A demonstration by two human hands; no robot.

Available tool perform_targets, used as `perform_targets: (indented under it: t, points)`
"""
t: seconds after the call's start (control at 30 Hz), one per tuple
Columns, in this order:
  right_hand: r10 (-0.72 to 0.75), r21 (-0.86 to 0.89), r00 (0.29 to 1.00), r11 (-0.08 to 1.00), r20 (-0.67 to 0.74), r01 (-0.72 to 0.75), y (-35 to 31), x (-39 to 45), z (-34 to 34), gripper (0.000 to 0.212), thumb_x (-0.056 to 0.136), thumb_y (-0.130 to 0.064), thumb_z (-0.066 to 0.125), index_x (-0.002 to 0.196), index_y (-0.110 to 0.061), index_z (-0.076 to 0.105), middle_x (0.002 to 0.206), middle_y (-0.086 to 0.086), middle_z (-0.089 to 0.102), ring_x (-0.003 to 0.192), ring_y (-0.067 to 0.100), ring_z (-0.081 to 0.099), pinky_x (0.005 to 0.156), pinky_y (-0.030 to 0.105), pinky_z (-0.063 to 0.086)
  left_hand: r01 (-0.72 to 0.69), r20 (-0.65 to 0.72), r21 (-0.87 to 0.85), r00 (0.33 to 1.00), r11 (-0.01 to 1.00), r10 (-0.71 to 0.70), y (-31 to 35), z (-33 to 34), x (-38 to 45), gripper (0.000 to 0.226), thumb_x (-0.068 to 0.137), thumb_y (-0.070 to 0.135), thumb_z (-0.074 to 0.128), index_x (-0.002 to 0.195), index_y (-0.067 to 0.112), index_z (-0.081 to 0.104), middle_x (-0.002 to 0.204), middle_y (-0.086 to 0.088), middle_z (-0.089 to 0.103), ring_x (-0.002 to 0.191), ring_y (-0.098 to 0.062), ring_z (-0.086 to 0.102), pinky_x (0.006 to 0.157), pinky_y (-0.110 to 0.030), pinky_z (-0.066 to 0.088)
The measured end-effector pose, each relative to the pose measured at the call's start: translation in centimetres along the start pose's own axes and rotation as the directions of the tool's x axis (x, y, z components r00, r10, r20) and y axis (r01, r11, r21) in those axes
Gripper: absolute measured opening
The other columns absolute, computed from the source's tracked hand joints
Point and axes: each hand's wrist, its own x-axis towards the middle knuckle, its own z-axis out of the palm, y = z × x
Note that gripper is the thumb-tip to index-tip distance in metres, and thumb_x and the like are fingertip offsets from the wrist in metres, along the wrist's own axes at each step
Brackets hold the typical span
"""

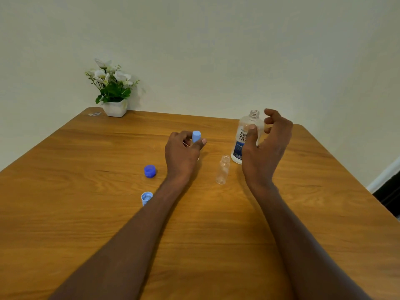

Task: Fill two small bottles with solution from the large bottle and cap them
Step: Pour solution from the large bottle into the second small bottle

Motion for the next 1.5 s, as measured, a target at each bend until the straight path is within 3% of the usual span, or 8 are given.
perform_targets:
  t: [0.33, 0.43, 0.57, 0.8, 1.0, 1.1, 1.27, 1.5]
  points:
    - [0.321, 0.022, 0.907, 0.94, 0.273, -0.34, 2.6, -0.5, 1.4, 0.084, 0.09, -0.041, 0.074, 0.159, -0.025, 0.03, 0.153, 0.0, 0.05, 0.137, 0.023, 0.052, 0.107, 0.05, 0.052, -0.159, -0.023, 0.095, 0.987, 0.983, 0.162, 0.0, -0.2, -0.4, 0.042, 0.085, 0.034, 0.084, 0.123, 0.023, 0.067, 0.12, 0.005, 0.054, 0.107, -0.013, 0.057, 0.083, -0.022, 0.048]
    - [0.337, 0.037, 0.889, 0.93, 0.309, -0.365, 3.1, -0.6, 1.6, 0.078, 0.092, -0.035, 0.079, 0.156, -0.027, 0.034, 0.146, -0.004, 0.056, 0.13, 0.019, 0.058, 0.102, 0.044, 0.058, -0.383, -0.097, 0.077, 0.916, 0.921, 0.389, 1.1, -0.9, -1.0, 0.023, 0.092, 0.019, 0.073, 0.114, 0.014, 0.068, 0.104, 0.002, 0.056, 0.087, -0.008, 0.054, 0.072, -0.016, 0.04]
    - [0.35, 0.051, 0.881, 0.921, 0.318, -0.385, 3.4, -0.7, 1.6, 0.076, 0.092, -0.038, 0.079, 0.154, -0.026, 0.037, 0.141, -0.007, 0.058, 0.125, 0.015, 0.061, 0.099, 0.042, 0.06, -0.598, 0.107, -0.046, 0.794, 0.8, 0.599, 1.9, -1.5, -2.5, 0.014, 0.087, 0.007, 0.062, 0.101, 0.009, 0.067, 0.075, 0.003, 0.051, 0.061, -0.012, 0.044, 0.057, -0.02, 0.034]
    - [0.35, 0.09, 0.89, 0.916, 0.29, -0.39, 3.4, -0.5, 1.2, 0.073, 0.089, -0.038, 0.082, 0.149, -0.024, 0.043, 0.131, -0.013, 0.058, 0.119, 0.012, 0.062, 0.098, 0.041, 0.06, -0.392, 0.548, -0.065, 0.754, 0.918, 0.361, 1.6, -1.0, -3.2, 0.064, 0.08, 0.015, 0.079, 0.135, 0.026, 0.05, 0.111, 0.009, 0.053, 0.068, -0.014, 0.049, 0.056, -0.022, 0.044]
    - [0.364, 0.128, 0.883, 0.901, 0.297, -0.415, 3.2, -0.2, 1.1, 0.074, 0.084, -0.049, 0.082, 0.145, -0.029, 0.046, 0.125, -0.02, 0.06, 0.113, 0.008, 0.064, 0.1, 0.045, 0.059, -0.32, 0.673, 0.049, 0.71, 0.946, 0.205, 1.5, -0.4, -3.6, 0.029, 0.091, 0.024, 0.073, 0.118, 0.024, 0.063, 0.088, 0.013, 0.062, 0.072, -0.002, 0.056, 0.061, -0.014, 0.041]
    - [0.357, 0.137, 0.887, 0.902, 0.293, -0.409, 3.1, -0.1, 0.8, 0.068, 0.086, -0.041, 0.083, 0.143, -0.027, 0.049, 0.121, -0.023, 0.06, 0.112, 0.002, 0.062, 0.101, 0.043, 0.058, -0.262, 0.649, 0.037, 0.74, 0.964, 0.176, 1.1, 0.0, -3.4, 0.015, 0.087, 0.026, 0.079, 0.1, 0.025, 0.071, 0.084, 0.012, 0.067, 0.068, -0.002, 0.054, 0.063, -0.021, 0.044]
    - [0.26, 0.132, 0.925, 0.943, 0.277, -0.305, 3.0, 0.2, 0.7, 0.068, 0.082, -0.034, 0.088, 0.14, -0.03, 0.053, 0.131, -0.016, 0.063, 0.12, 0.007, 0.061, 0.1, 0.04, 0.058, -0.165, 0.433, 0.003, 0.889, 0.986, 0.147, 0.9, 0.6, -2.5, 0.032, 0.08, 0.03, 0.086, 0.108, 0.02, 0.076, 0.095, 0.006, 0.072, 0.063, -0.001, 0.05, 0.062, -0.018, 0.04]
    - [0.115, 0.029, 0.95, 0.991, 0.289, -0.129, 3.4, 0.2, 0.5, 0.076, 0.079, -0.028, 0.091, 0.146, -0.027, 0.053, 0.136, -0.011, 0.061, 0.122, 0.009, 0.059, 0.099, 0.045, 0.057, -0.342, 0.286, 0.131, 0.912, 0.93, 0.295, 0.7, 0.8, -2.6, 0.042, 0.092, 0.041, 0.075, 0.13, 0.025, 0.071, 0.1, 0.012, 0.063, 0.083, -0.001, 0.056, 0.07, -0.017, 0.041]
